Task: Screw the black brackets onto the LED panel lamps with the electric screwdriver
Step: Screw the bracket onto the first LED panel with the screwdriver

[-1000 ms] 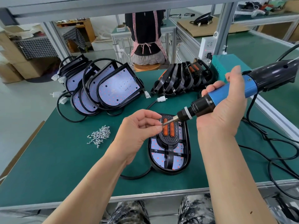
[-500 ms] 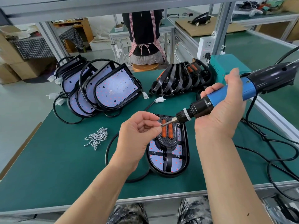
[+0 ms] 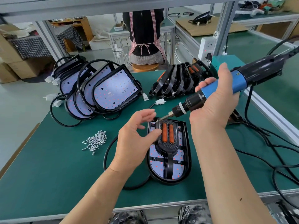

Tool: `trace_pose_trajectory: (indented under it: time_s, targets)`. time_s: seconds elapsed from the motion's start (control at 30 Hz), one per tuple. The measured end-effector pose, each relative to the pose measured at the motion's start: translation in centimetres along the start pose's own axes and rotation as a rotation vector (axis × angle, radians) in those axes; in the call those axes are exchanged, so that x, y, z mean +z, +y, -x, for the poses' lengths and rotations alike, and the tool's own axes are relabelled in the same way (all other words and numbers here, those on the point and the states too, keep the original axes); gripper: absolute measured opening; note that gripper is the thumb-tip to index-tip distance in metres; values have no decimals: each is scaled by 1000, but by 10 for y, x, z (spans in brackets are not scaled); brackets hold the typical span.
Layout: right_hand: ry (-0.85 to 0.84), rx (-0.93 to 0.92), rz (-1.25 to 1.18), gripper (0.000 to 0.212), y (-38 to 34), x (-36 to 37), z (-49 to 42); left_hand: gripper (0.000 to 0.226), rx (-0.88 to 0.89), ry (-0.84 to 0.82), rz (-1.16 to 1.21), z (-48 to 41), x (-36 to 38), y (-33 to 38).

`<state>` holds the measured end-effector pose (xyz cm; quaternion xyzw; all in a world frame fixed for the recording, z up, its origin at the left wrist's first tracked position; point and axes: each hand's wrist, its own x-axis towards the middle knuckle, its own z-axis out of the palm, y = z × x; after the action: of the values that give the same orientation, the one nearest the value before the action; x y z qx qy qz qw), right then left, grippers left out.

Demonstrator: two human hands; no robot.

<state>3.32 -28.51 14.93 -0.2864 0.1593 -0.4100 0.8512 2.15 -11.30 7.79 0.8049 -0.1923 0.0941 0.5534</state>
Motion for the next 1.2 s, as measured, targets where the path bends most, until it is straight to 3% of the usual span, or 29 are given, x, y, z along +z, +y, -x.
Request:
trace_pose_trajectory:
  time_s: [0.1,0.2,0.3,0.43,1.2]
  targets:
    - [-40,-53,22,24,7,8,-9,74,-246,-7,-66,-2,-5,-11]
    - [-90,-72,48,23,19,16,-14,94,-520,-179,-66,-6,0,-18]
    - [-152,-82,102,21,31,24,-12,81,-609,-280,-2,-11,9,-23]
    - [-218,-78,156,18,45,27,-9,58,-645,-291,166,-15,14,-26]
    - [-387,-133,327,21,59,31,-4,47,-621,-284,329,-12,18,-38]
